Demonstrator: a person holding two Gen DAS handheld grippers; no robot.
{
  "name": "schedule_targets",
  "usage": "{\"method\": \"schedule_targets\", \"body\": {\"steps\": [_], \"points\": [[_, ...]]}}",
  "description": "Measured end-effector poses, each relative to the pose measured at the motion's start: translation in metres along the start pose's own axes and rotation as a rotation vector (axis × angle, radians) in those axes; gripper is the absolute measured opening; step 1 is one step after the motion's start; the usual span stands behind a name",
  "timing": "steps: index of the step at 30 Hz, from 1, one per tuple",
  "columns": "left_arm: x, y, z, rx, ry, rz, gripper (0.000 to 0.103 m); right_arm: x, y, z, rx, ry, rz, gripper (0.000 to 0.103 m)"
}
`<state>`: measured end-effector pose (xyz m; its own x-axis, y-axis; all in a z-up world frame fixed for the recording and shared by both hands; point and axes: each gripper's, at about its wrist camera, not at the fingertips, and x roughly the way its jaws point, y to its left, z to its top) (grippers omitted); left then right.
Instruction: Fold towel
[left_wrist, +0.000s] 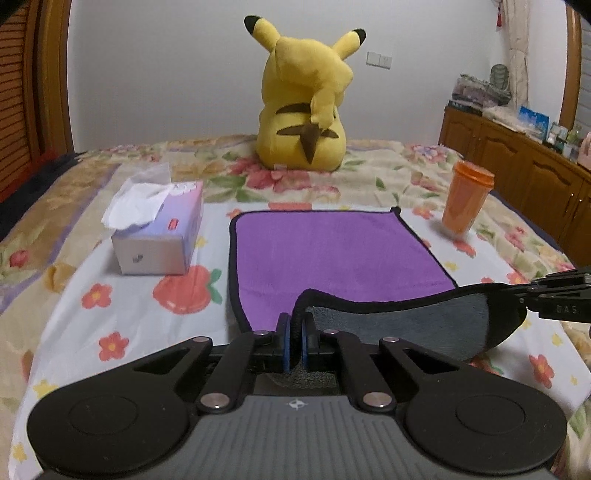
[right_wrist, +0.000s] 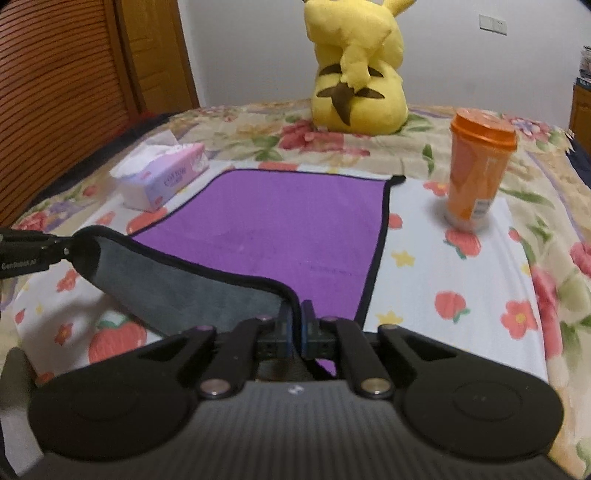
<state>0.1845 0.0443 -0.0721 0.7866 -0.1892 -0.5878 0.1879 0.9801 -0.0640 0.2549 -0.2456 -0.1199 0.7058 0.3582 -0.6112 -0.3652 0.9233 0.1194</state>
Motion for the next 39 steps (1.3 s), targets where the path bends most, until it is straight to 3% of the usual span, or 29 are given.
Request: {"method": "schedule_targets", "body": {"steps": [39], "points": [[0.018,-0.005,0.027,0.045,-0.065,0.008,0.009,0.004,-0.001,0.026,-0.083,-0.082,0.022,0.005]]}}
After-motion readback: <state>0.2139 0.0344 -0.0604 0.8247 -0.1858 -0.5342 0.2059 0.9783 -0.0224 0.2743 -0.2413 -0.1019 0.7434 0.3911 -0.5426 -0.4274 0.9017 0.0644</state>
